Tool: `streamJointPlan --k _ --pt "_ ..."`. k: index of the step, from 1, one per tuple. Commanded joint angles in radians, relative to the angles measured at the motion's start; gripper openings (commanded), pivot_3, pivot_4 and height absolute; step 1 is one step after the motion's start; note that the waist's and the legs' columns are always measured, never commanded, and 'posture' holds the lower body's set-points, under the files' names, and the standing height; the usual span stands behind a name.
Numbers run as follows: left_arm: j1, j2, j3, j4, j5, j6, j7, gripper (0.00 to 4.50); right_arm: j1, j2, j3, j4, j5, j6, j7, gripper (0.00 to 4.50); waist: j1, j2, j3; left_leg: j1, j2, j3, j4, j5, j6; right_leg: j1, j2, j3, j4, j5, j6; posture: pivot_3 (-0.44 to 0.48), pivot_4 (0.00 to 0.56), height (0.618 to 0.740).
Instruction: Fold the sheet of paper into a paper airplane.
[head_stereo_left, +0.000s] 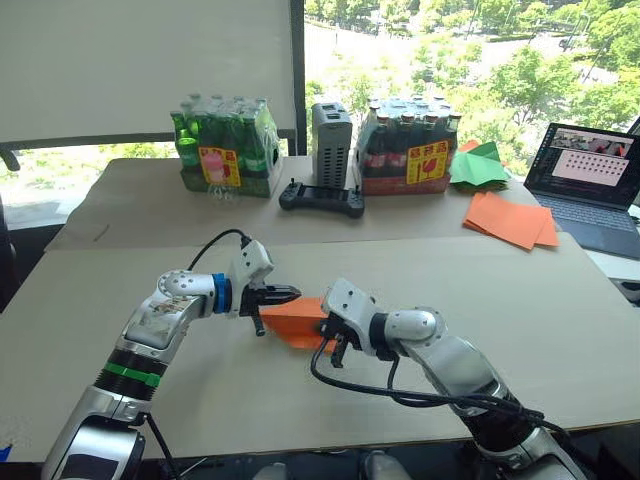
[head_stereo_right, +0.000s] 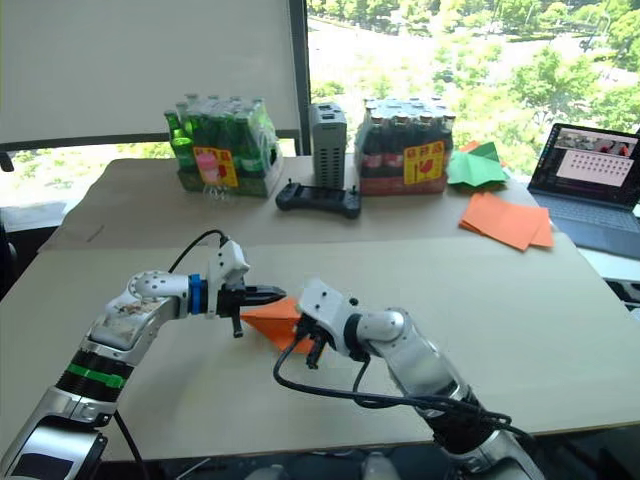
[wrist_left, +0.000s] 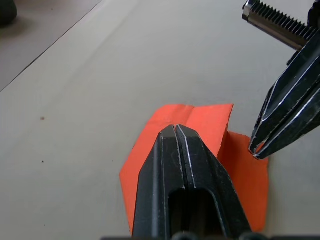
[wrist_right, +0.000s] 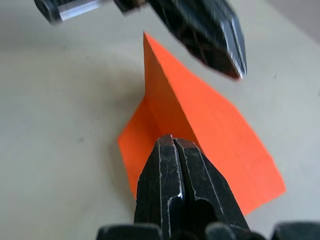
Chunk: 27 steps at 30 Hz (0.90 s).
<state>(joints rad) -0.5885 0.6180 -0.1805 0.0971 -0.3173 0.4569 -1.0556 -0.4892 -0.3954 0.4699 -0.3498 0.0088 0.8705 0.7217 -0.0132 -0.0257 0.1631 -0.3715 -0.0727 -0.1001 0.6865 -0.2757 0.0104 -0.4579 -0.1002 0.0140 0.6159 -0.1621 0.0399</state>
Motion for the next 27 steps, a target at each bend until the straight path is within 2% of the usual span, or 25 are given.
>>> streamJointPlan --k 1,16,27 --pt "-0.021 -0.002 0.012 -0.018 0.009 -0.017 -0.011 0.0 0.015 -0.033 0.051 -0.014 -0.014 -0.003 0.007 0.01 -0.002 0.0 0.0 0.0 0.0 0.0 0.0 0.0 0.0 0.0 0.0 0.0 0.0 0.0 0.0 0.0 0.15 0.699" --pt "0.011 -0.005 -0.043 -0.018 0.101 -0.06 -0.022 0.0 0.026 -0.055 0.08 -0.016 -0.004 0.027 -0.003 0.01 -0.004 0.0 0.0 0.0 0.001 0.0 0.007 -0.001 0.001 0.001 0.001 0.0 0.004 0.0 0.001 0.0 0.15 0.699" --pt "0.124 0.03 -0.046 -0.172 0.1 -0.003 -0.045 0.0 0.025 -0.048 0.086 -0.021 -0.003 0.041 -0.016 0.01 -0.004 0.0 0.0 0.001 0.001 0.0 0.007 -0.001 0.001 0.001 0.001 0.0 0.007 -0.001 0.001 0.0 0.15 0.699"
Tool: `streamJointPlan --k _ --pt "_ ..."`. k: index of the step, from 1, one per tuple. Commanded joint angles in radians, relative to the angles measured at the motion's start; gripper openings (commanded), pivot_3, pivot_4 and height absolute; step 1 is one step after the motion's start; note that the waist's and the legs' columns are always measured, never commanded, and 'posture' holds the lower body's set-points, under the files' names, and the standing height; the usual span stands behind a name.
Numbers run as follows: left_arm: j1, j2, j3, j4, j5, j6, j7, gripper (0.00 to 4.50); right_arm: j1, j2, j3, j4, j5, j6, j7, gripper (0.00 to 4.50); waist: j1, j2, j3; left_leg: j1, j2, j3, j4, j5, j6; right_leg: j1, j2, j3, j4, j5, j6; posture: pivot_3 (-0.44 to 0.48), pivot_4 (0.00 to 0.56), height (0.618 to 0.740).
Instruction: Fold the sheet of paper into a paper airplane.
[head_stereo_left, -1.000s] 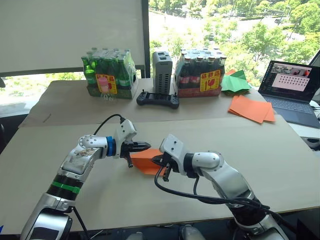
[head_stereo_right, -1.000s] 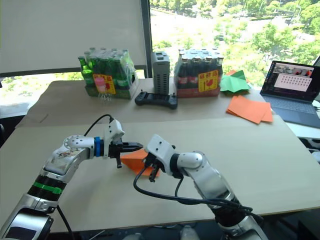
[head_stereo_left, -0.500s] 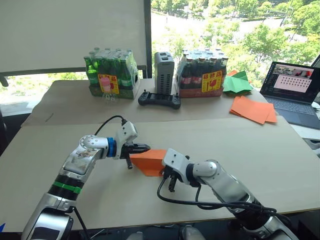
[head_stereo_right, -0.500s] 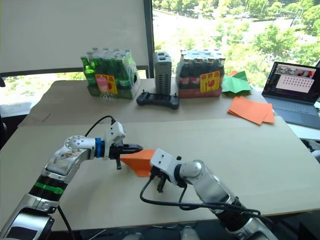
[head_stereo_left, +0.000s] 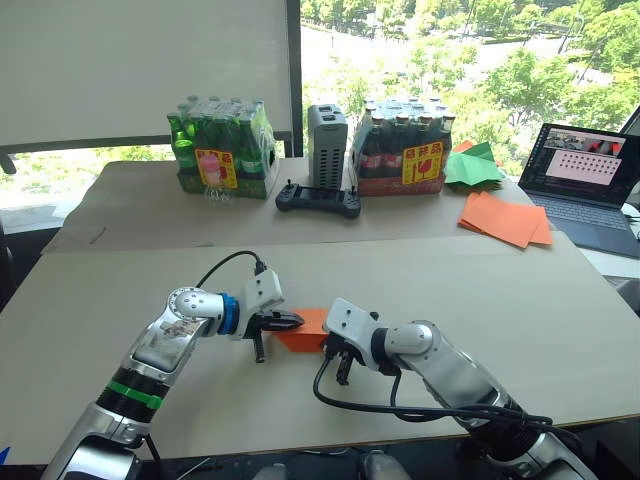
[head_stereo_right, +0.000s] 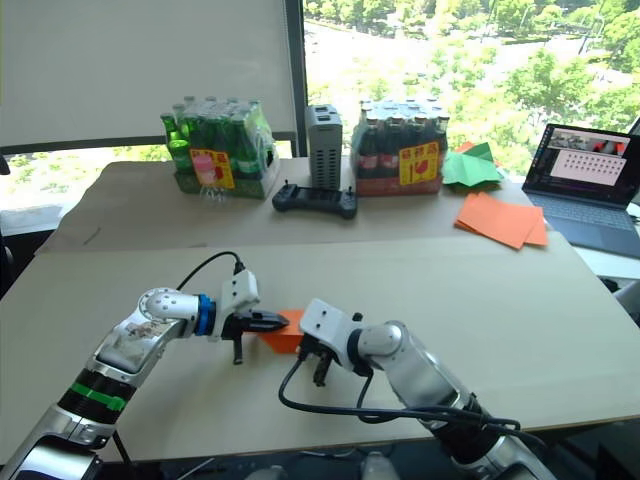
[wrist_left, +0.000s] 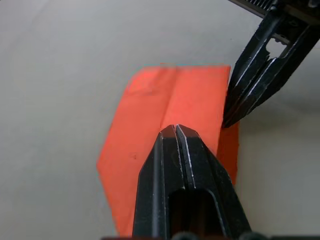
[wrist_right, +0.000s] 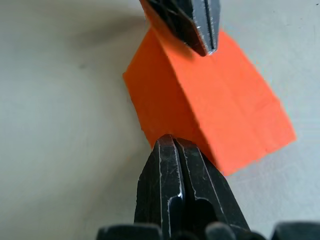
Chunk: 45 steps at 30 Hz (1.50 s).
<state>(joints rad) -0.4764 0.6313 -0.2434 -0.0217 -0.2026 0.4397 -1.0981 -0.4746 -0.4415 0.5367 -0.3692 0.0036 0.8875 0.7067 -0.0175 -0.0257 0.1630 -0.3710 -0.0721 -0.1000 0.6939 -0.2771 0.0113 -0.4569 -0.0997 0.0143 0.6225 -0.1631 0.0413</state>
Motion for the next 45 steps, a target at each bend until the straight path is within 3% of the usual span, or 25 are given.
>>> streamJointPlan --k 1,11,16,21,28,35,45 --pt "0.019 0.019 0.02 -0.062 -0.016 0.019 0.0 0.0 0.011 -0.001 0.019 -0.003 0.003 0.025 -0.002 0.01 0.0 0.0 0.0 0.0 0.0 0.0 0.0 0.0 0.0 0.0 0.0 0.0 0.0 0.0 0.0 0.0 0.15 0.699" --pt "0.069 0.023 0.043 -0.129 -0.03 0.061 0.021 0.0 -0.007 -0.016 -0.052 -0.147 0.081 0.142 0.015 0.01 0.0 0.0 0.0 0.0 0.0 0.0 0.0 0.0 0.0 0.0 0.0 0.0 0.0 0.0 0.0 0.0 0.15 0.699" --pt "0.092 0.023 0.045 -0.134 -0.031 0.061 0.035 0.0 -0.038 0.018 -0.17 -0.209 0.184 0.254 0.012 0.01 0.0 0.0 0.0 0.0 0.0 0.0 0.0 0.0 0.0 0.0 0.0 0.0 0.0 0.0 0.0 0.0 0.15 0.699" --pt "0.108 0.027 0.042 -0.149 -0.032 0.066 0.041 0.0 -0.102 0.036 -0.243 -0.076 0.206 0.232 -0.023 0.01 0.001 0.0 0.0 0.0 0.0 0.0 0.0 0.0 0.0 0.0 0.0 0.0 0.001 0.0 0.0 0.0 0.15 0.699" --pt "0.12 0.025 0.037 -0.179 -0.038 0.081 0.051 0.0 -0.147 0.049 -0.242 0.109 0.189 0.123 -0.064 0.01 0.001 0.0 0.0 0.0 0.0 0.0 0.0 0.0 0.0 -0.001 0.0 0.0 0.0 0.0 0.0 0.0 0.15 0.699" --pt "0.126 0.027 0.033 -0.188 -0.04 0.09 0.059 0.0 -0.154 0.108 -0.329 0.19 0.29 0.185 -0.05 2.31 0.0 0.0 0.0 0.0 0.0 0.0 0.0 0.0 0.0 -0.001 0.0 0.0 0.001 0.0 0.0 0.0 0.15 0.699" --pt "0.134 0.029 0.028 -0.192 -0.038 0.087 0.062 0.0 -0.151 0.098 -0.353 0.255 0.335 0.24 -0.048 2.31 0.0 0.0 0.0 0.0 0.0 0.0 0.0 0.0 0.0 -0.001 0.0 0.0 0.001 0.0 0.0 0.0 0.15 0.699"
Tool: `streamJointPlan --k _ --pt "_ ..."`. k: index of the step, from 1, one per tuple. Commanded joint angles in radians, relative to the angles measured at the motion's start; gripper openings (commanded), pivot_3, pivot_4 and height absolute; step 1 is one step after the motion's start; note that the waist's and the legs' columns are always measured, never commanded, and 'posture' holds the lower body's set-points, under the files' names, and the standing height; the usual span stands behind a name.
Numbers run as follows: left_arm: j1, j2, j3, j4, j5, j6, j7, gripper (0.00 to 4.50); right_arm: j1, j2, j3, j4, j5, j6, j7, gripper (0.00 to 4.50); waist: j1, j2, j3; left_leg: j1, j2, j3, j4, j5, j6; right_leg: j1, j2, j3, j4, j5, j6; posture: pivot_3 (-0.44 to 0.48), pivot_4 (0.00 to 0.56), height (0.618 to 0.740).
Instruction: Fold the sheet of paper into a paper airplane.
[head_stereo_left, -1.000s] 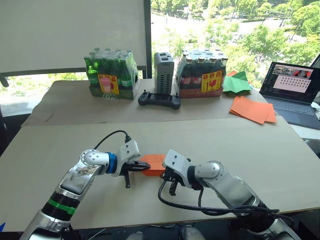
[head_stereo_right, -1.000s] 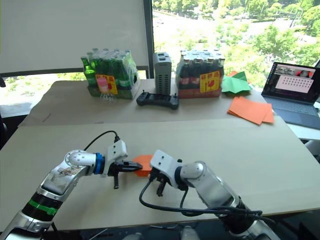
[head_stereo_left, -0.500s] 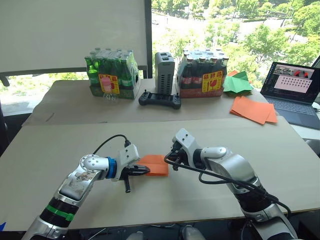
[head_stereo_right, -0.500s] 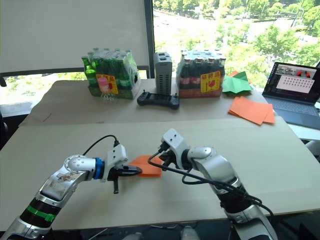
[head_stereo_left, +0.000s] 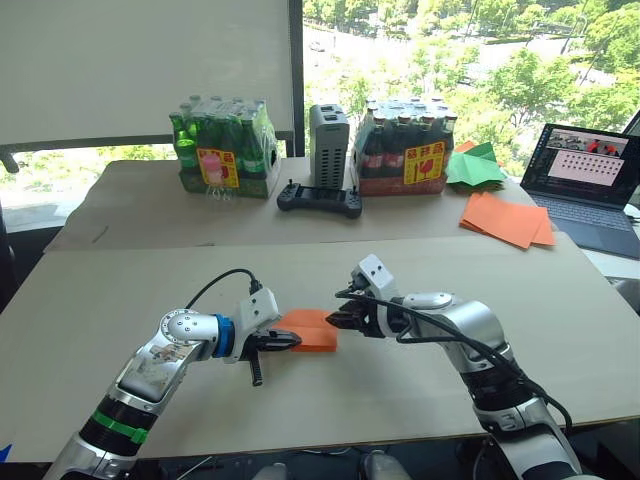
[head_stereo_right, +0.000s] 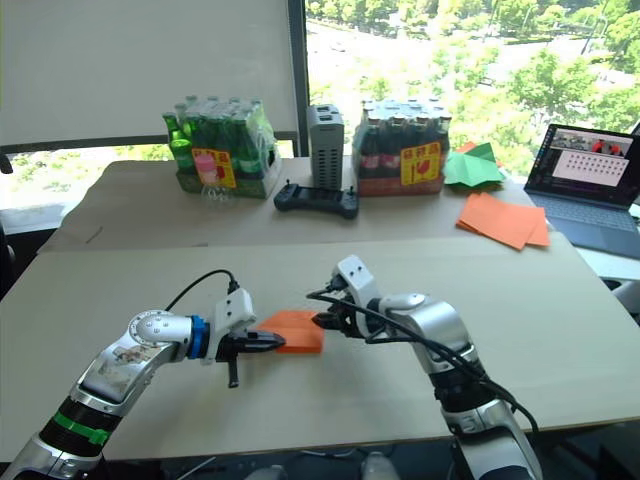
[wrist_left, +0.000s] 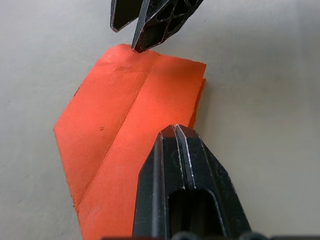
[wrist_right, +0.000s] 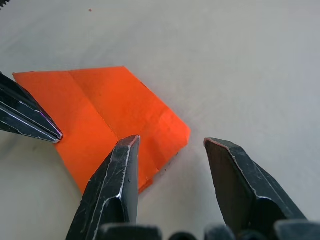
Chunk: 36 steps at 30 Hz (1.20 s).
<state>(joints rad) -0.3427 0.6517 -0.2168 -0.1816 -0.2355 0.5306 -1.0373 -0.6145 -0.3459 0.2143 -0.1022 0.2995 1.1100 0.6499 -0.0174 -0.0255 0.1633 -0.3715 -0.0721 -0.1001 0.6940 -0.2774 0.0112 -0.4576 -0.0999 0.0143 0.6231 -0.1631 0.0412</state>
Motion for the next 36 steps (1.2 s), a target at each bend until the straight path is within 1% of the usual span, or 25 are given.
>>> streamJointPlan --k 1,10,16,22,25,28,30,32,33,36 --pt "0.001 0.009 0.001 -0.032 -0.004 -0.005 0.002 0.0 -0.009 0.004 -0.033 -0.012 0.048 0.026 0.014 2.31 0.0 0.0 0.0 0.0 0.0 0.0 0.0 0.0 0.0 0.0 0.0 0.0 0.0 0.0 0.0 0.0 0.15 0.699" --pt "0.005 0.013 -0.003 -0.028 0.005 -0.016 0.001 0.0 0.007 0.053 -0.055 0.018 0.111 0.047 0.013 2.31 -0.001 0.0 0.0 0.0 0.0 0.0 0.0 0.0 0.0 0.0 0.0 0.0 0.0 0.0 0.0 0.0 0.15 0.699" --pt "0.011 0.021 -0.003 -0.031 0.003 -0.018 -0.003 0.0 -0.004 0.094 -0.101 0.045 0.14 0.025 -0.006 2.31 -0.001 0.0 0.0 0.0 0.0 0.0 0.0 0.0 0.0 0.0 0.0 0.0 0.0 0.0 0.0 0.0 0.15 0.699" --pt "0.011 0.03 -0.007 -0.029 0.006 -0.022 -0.01 0.0 0.002 0.109 -0.123 0.049 0.148 -0.016 -0.011 2.31 -0.001 0.0 0.0 0.0 0.0 0.0 0.0 0.0 0.0 0.0 0.0 0.0 0.0 0.0 0.0 0.0 0.15 0.699" --pt "0.01 0.033 -0.009 -0.028 0.007 -0.024 -0.011 0.0 0.011 0.099 -0.113 0.047 0.134 -0.049 -0.006 2.31 -0.001 0.0 0.0 0.0 0.0 0.0 0.0 0.0 0.0 0.0 0.0 0.0 0.0 0.0 0.0 0.0 0.15 0.699" --pt "0.008 0.036 -0.01 -0.027 0.008 -0.024 -0.012 0.0 0.034 0.073 -0.073 0.031 0.102 -0.1 0.0 1.57 -0.001 0.0 0.0 0.0 0.0 0.0 0.0 0.0 0.0 0.0 0.0 0.0 0.0 0.0 0.0 0.0 0.15 0.699" --pt "0.007 0.037 -0.01 -0.026 0.009 -0.025 -0.012 0.0 0.052 0.064 -0.056 0.018 0.099 -0.12 0.003 0.79 -0.001 0.0 0.0 0.0 0.0 0.0 0.0 0.0 0.0 0.0 0.0 0.0 0.0 0.0 0.0 0.0 0.15 0.699" --pt "0.007 0.039 -0.01 -0.026 0.008 -0.024 -0.012 0.0 0.068 0.052 -0.035 0.006 0.09 -0.144 0.006 0.11 -0.001 0.0 0.0 0.0 0.0 0.0 0.0 0.0 0.0 0.0 0.0 0.0 0.0 0.0 0.0 0.0 0.15 0.699" --pt "0.007 0.04 -0.009 -0.025 0.007 -0.023 -0.012 0.0 0.078 0.041 -0.017 -0.005 0.079 -0.164 0.011 0.02 -0.001 0.0 0.0 0.0 0.0 0.0 0.0 0.0 0.0 0.0 0.0 0.0 0.0 0.0 0.0 0.0 0.15 0.699" --pt "0.01 0.048 -0.005 -0.018 0.008 -0.026 -0.013 0.0 0.114 0.009 0.035 -0.048 0.043 -0.257 0.034 0.02 -0.001 0.0 0.0 0.0 0.0 0.0 0.0 0.0 0.0 0.0 0.0 0.0 0.0 0.0 0.0 0.0 0.15 0.699"
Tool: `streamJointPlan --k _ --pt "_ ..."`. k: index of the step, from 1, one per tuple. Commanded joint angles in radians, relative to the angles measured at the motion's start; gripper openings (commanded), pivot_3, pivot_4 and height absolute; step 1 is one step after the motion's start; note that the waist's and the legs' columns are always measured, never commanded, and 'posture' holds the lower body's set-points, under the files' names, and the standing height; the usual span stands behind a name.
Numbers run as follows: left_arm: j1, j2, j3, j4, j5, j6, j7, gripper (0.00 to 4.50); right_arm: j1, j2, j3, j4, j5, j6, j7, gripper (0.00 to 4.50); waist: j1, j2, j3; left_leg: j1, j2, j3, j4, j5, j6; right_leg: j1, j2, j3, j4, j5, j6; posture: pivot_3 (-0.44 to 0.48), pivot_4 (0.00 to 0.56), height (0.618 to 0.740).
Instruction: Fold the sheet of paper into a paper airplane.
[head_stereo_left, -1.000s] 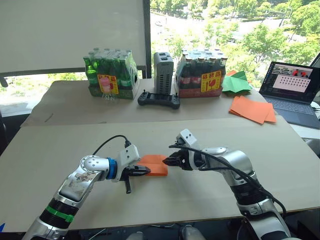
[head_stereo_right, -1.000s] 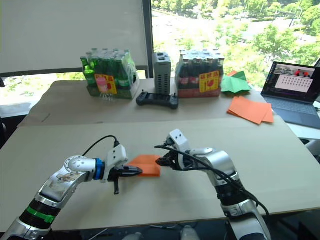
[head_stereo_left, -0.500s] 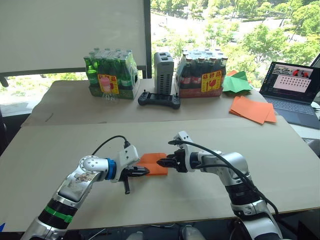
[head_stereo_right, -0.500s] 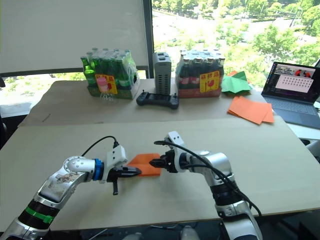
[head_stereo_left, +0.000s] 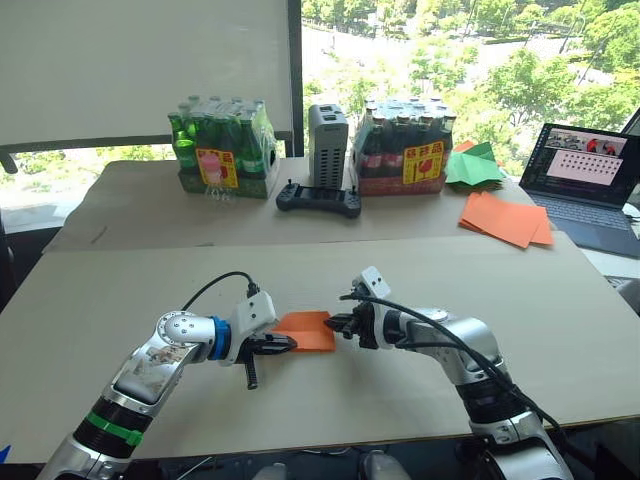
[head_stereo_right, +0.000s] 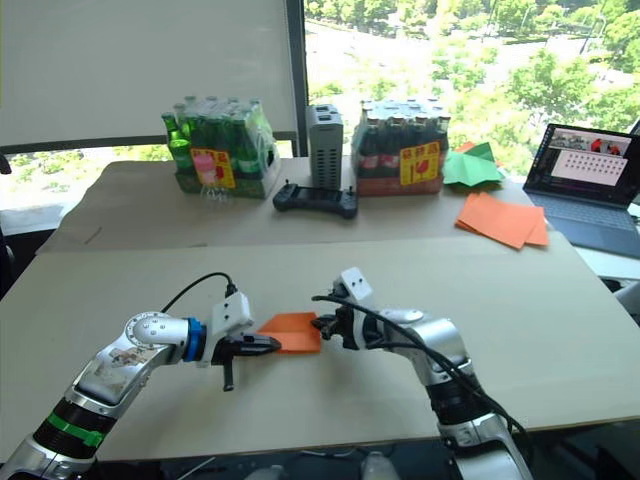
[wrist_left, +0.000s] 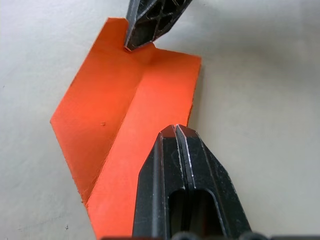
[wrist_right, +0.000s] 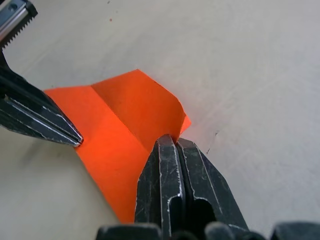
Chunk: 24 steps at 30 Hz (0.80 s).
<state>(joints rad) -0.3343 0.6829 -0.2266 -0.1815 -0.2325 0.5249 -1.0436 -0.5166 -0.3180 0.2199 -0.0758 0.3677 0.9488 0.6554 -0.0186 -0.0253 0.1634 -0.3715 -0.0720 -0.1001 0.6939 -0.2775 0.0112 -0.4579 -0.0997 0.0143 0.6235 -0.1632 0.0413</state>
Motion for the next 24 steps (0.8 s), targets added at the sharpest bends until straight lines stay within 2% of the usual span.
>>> streamJointPlan --k 1,10,18,24 --pt "0.002 0.019 0.007 -0.015 0.006 -0.022 -0.007 0.0 0.026 -0.026 0.041 -0.086 -0.034 -0.125 0.035 0.02 0.0 0.0 0.0 0.0 0.0 0.0 0.0 0.0 0.0 0.0 0.0 0.0 0.0 0.0 0.0 0.0 0.15 0.699" --pt "0.019 0.059 0.032 0.017 0.002 -0.036 -0.015 0.0 0.113 -0.089 0.125 -0.143 -0.175 -0.49 0.097 0.02 -0.001 0.0 0.0 0.0 0.0 0.0 0.0 0.0 0.0 0.0 0.0 0.0 0.0 0.0 0.0 0.0 0.15 0.699" --pt "0.046 0.096 0.047 0.066 0.009 -0.068 -0.024 0.0 0.155 -0.132 0.204 -0.097 -0.347 -0.815 0.123 0.02 -0.002 0.0 0.0 0.001 0.001 0.0 0.0 0.0 0.0 0.0 0.001 0.0 0.0 0.0 0.0 0.0 0.15 0.699" --pt "0.06 0.112 0.059 0.068 0.009 -0.076 -0.027 0.0 0.166 -0.163 0.232 -0.043 -0.433 -0.922 0.139 0.02 -0.001 0.0 0.0 0.001 0.001 0.001 0.0 0.0 0.0 0.001 0.001 0.0 0.0 0.0 0.0 0.0 0.15 0.699"
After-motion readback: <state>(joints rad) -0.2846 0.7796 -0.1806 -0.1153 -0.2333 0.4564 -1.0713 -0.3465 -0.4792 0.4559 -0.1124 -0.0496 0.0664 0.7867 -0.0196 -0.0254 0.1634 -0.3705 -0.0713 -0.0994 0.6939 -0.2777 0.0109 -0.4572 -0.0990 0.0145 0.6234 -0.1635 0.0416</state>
